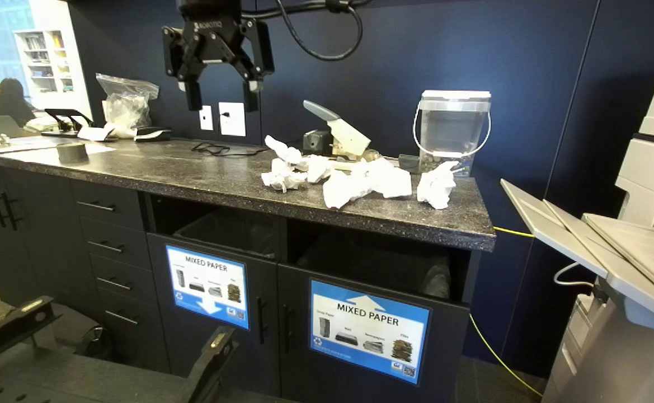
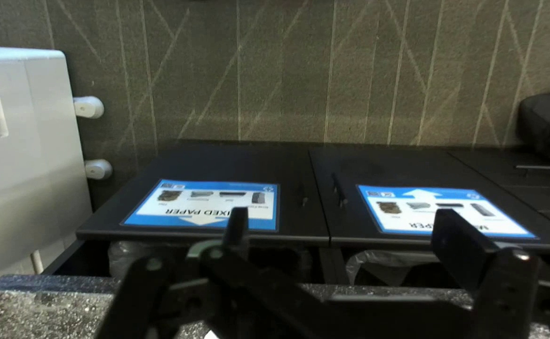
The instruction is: Put the tissues in the rubbish bin.
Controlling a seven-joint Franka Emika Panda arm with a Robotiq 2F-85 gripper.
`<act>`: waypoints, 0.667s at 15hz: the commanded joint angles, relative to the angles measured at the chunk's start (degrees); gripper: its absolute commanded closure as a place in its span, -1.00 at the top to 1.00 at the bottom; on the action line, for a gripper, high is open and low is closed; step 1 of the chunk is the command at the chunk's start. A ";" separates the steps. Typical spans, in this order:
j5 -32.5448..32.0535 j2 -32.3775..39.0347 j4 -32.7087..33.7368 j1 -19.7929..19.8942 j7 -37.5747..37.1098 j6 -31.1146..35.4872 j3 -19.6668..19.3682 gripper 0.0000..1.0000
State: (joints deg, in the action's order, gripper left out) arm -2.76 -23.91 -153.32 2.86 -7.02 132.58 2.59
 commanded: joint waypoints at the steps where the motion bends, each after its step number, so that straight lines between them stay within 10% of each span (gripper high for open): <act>1: -3.44 10.20 3.83 1.63 0.29 10.21 -0.88 1.00; 10: -7.09 33.38 20.38 1.47 0.69 23.00 -3.99 1.00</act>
State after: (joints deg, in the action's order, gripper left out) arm -8.94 1.51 -140.76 5.05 -6.95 154.01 0.03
